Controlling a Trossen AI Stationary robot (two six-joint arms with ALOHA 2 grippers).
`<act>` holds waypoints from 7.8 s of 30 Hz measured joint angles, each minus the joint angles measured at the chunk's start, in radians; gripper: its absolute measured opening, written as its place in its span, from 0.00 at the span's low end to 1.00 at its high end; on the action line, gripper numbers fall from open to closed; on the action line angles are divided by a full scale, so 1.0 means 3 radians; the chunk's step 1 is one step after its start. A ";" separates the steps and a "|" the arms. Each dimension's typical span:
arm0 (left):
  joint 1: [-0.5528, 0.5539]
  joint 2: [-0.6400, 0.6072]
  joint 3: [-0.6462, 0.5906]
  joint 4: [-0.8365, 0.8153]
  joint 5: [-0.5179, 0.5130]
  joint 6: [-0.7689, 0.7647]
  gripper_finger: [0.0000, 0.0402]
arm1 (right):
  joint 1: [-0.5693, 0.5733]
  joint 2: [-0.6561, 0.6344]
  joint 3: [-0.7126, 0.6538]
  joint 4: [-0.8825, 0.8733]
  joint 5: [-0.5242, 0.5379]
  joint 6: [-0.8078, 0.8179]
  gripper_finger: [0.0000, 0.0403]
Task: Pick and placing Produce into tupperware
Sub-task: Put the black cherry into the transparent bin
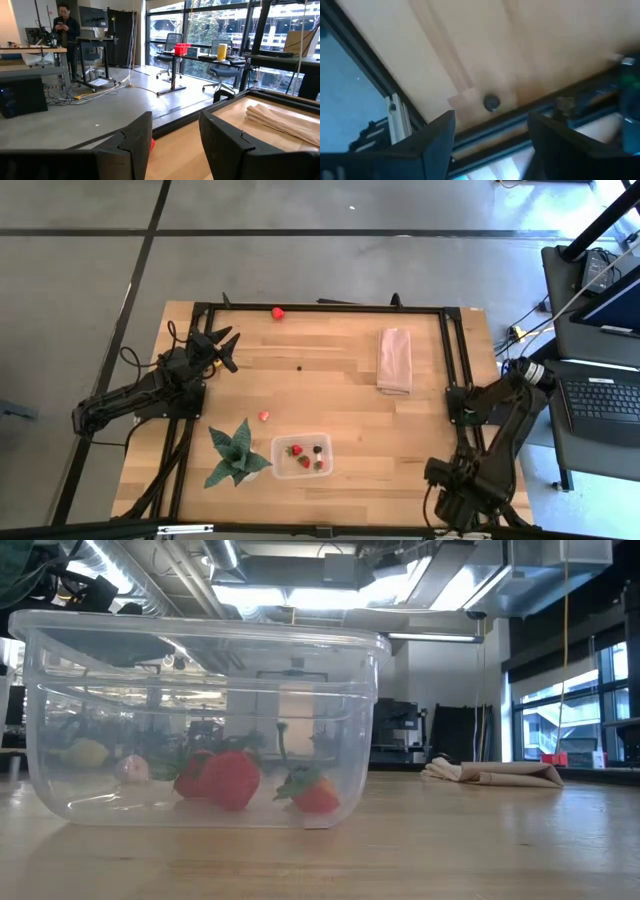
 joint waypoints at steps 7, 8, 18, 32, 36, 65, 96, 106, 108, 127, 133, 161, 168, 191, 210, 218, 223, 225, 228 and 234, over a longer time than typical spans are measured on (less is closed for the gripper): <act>-0.0001 0.0000 0.0000 0.0000 0.0000 -0.0002 0.39 | 0.0292 0.0000 -0.0712 0.0880 -0.0278 0.0014 0.62; 0.0000 0.0001 0.0000 0.0000 0.0000 -0.0003 0.39 | 0.0330 0.0000 -0.0793 0.0978 -0.0295 0.0028 0.62; -0.0001 0.0000 0.0000 0.0000 0.0000 -0.0098 0.39 | 0.0560 -0.0124 -0.1197 0.1118 -0.0098 0.0259 0.62; 0.0000 0.0000 0.0000 0.0000 0.0000 -0.0246 0.39 | 0.0700 -0.0624 -0.1732 0.1569 0.0113 0.0401 0.62; 0.0000 0.0001 0.0000 0.0000 0.0000 -0.0245 0.39 | 0.0699 -0.0624 -0.1830 0.1643 0.0106 0.0340 0.62; -0.0001 0.0001 0.0000 0.0000 0.0000 -0.0237 0.39 | 0.0692 -0.0284 -0.2072 0.2628 -0.0135 -0.0039 0.62; 0.0000 0.0001 0.0000 0.0000 0.0000 -0.0237 0.39 | 0.0718 -0.0258 -0.2017 0.3065 -0.0579 -0.0286 0.62; -0.0001 0.0001 0.0000 -0.0001 -0.0001 -0.0239 0.39 | 0.0731 -0.0116 -0.2004 0.2858 -0.0640 -0.0213 0.62; 0.0000 0.0000 0.0000 -0.0001 -0.0001 -0.0242 0.39 | 0.0725 -0.0050 -0.1996 0.2863 -0.0693 -0.0202 0.62; -0.0001 0.0000 0.0000 0.0000 -0.0001 -0.0240 0.39 | 0.0680 0.0013 -0.1984 0.2812 -0.0765 -0.0191 0.62; -0.0001 0.0001 -0.0001 0.0000 -0.0001 -0.0239 0.39 | 0.0680 0.0013 -0.1981 0.2791 -0.0748 -0.0201 0.62; -0.0001 0.0000 0.0000 0.0001 -0.0068 -0.0244 0.39 | 0.0847 0.0029 -0.1919 0.2797 -0.0343 -0.0523 0.62; 0.0000 0.0001 0.0000 0.0011 -0.0356 -0.0247 0.39 | 0.0932 0.0018 -0.1925 0.2809 -0.0197 -0.0493 0.62; 0.0000 0.0001 -0.0001 0.0011 -0.0503 -0.0237 0.39 | 0.0929 0.0023 -0.1909 0.2650 -0.0236 -0.0409 0.49; -0.0001 0.0000 0.0000 0.0011 -0.0502 -0.0235 0.39 | 0.0919 0.0025 -0.1909 0.2599 -0.0354 -0.0371 0.30; -0.0001 0.0001 0.0000 0.0011 -0.0501 -0.0240 0.39 | 0.0847 0.0067 -0.1722 0.2370 -0.0374 -0.0417 0.27; -0.0001 0.0001 0.0000 0.0011 -0.0501 -0.0246 0.39 | 0.0571 0.0082 -0.1520 0.1969 -0.0496 -0.0549 0.28; 0.0000 0.0001 0.0000 0.0011 -0.0500 -0.0247 0.39 | 0.0416 0.0079 -0.1451 0.1863 -0.0481 -0.0676 0.29; 0.0000 0.0001 0.0000 0.0011 -0.0499 -0.0247 0.39 | 0.0154 0.0078 -0.1347 0.1620 -0.0409 -0.0977 0.28; 0.0000 0.0001 0.0000 0.0011 -0.0468 -0.0247 0.39 | -0.0585 0.0071 -0.1136 0.1493 -0.0319 -0.1668 0.27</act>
